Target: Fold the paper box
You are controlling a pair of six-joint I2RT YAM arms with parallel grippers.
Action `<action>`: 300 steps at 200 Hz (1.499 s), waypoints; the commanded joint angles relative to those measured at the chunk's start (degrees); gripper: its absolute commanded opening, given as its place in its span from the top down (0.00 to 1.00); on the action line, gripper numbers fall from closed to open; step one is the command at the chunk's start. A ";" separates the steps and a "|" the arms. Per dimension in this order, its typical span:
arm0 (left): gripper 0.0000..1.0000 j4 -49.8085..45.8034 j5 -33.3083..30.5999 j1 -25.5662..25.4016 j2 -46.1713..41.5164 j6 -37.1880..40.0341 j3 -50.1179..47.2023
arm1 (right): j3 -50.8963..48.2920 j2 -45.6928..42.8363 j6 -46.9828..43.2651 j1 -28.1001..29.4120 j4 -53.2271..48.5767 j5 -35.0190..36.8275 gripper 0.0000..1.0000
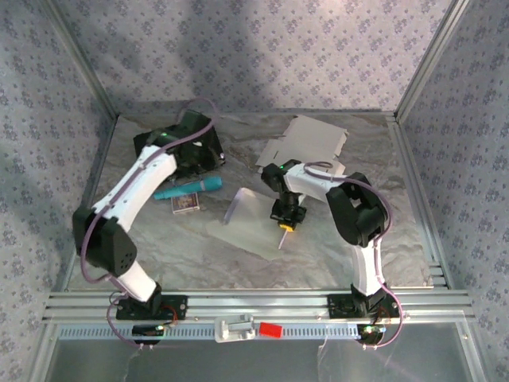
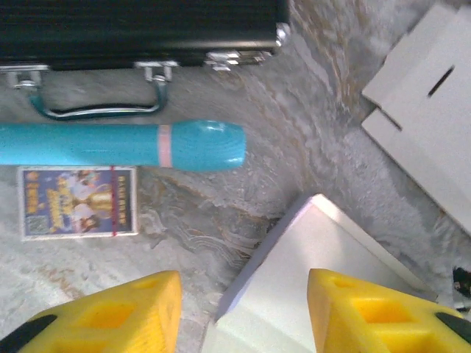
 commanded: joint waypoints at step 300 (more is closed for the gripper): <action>0.73 40.29 23.01 -1.37 -2.59 -16.10 -30.09 | 31.10 -9.59 -21.45 10.91 2.43 -6.32 0.49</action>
